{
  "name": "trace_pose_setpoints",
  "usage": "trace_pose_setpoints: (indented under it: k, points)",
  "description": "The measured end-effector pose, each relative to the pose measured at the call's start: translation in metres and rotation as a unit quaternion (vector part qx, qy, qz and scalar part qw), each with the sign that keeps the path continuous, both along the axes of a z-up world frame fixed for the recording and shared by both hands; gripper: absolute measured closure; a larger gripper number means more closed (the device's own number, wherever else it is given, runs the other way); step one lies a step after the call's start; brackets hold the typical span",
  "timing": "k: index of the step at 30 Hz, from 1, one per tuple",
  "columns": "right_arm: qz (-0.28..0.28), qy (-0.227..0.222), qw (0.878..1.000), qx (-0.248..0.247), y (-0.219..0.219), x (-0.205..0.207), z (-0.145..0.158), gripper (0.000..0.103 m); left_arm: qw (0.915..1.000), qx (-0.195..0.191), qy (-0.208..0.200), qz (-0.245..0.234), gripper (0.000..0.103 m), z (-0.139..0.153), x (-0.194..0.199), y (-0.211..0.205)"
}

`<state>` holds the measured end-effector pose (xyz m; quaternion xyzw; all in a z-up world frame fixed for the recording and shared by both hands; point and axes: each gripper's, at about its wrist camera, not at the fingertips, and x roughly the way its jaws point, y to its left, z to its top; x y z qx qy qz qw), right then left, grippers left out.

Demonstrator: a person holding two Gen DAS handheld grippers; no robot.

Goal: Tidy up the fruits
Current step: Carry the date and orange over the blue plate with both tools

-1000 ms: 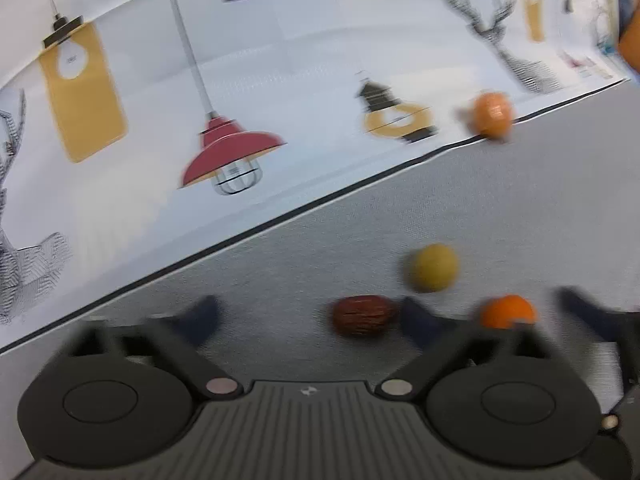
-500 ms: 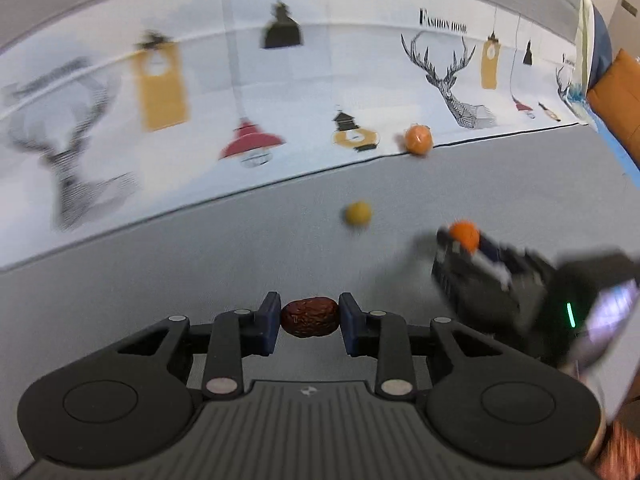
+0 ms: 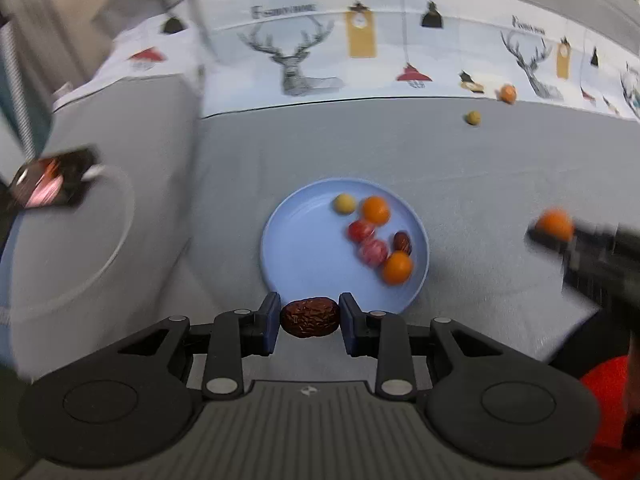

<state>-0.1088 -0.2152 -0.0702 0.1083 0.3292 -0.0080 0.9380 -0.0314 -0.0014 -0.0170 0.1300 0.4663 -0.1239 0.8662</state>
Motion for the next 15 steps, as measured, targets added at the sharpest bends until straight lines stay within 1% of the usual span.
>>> trace_pose_setpoints:
  k: [3,5,7,9,11,15]
  points:
    - [0.05,0.016,0.998,0.035,0.041,-0.03,0.014,0.068,0.9998,-0.014,-0.007,0.009,0.068,0.006,-0.022,0.021]
    - [0.073,0.018,0.996,0.046,0.063,-0.044,0.02,0.068,0.9995,-0.022,-0.02,0.01,0.068,0.012,-0.039,0.034]
    - [0.095,0.011,0.995,0.037,0.084,-0.057,0.028,0.068,0.999,-0.033,-0.028,0.012,0.068,0.016,-0.053,0.042]
    - [0.104,-0.003,0.995,0.011,0.098,-0.069,0.035,0.068,0.9982,-0.045,-0.037,0.015,0.068,0.021,-0.065,0.049]
    - [0.103,-0.014,0.995,0.001,0.103,-0.077,0.043,0.068,0.9972,-0.056,-0.047,0.017,0.068,0.025,-0.075,0.054]
    - [0.097,-0.024,0.995,-0.01,0.107,-0.092,0.051,0.068,0.9949,-0.077,-0.06,0.021,0.068,0.033,-0.09,0.066]
